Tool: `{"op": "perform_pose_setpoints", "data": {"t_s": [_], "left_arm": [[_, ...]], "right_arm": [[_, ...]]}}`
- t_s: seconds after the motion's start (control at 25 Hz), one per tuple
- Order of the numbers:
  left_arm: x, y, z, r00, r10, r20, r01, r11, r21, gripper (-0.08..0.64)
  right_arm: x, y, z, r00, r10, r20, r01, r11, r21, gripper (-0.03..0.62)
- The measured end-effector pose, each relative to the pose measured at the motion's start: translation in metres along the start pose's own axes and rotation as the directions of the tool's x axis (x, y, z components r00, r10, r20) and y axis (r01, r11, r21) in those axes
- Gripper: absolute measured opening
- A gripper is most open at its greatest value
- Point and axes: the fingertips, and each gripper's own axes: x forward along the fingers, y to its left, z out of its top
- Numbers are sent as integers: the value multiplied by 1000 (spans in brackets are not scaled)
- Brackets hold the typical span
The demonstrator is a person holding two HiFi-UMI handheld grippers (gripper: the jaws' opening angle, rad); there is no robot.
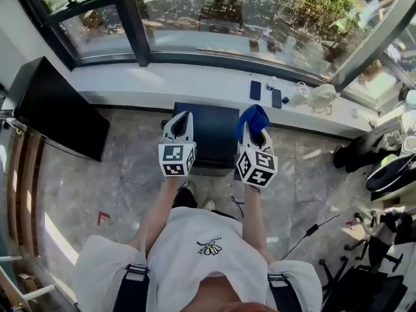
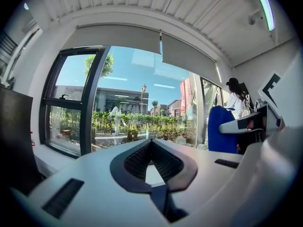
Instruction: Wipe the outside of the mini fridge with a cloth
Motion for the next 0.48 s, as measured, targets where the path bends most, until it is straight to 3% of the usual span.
{"op": "perform_pose_setpoints", "data": {"t_s": [0.16,0.32,0.48], "left_arm": [[-15,-23,-5,999,-32,-4,32,1000,0,5],[-18,-33,6,998,-55,26,54,998,29,5],[-19,-40,7,996,-79,34,79,997,11,5]], "right_arm": [[-19,15,-13,1000,18,8,-17,997,-80,75],[-22,12,-3,999,22,42,-19,996,-88,75],[-25,18,1,998,30,49,-25,994,-103,75]]}}
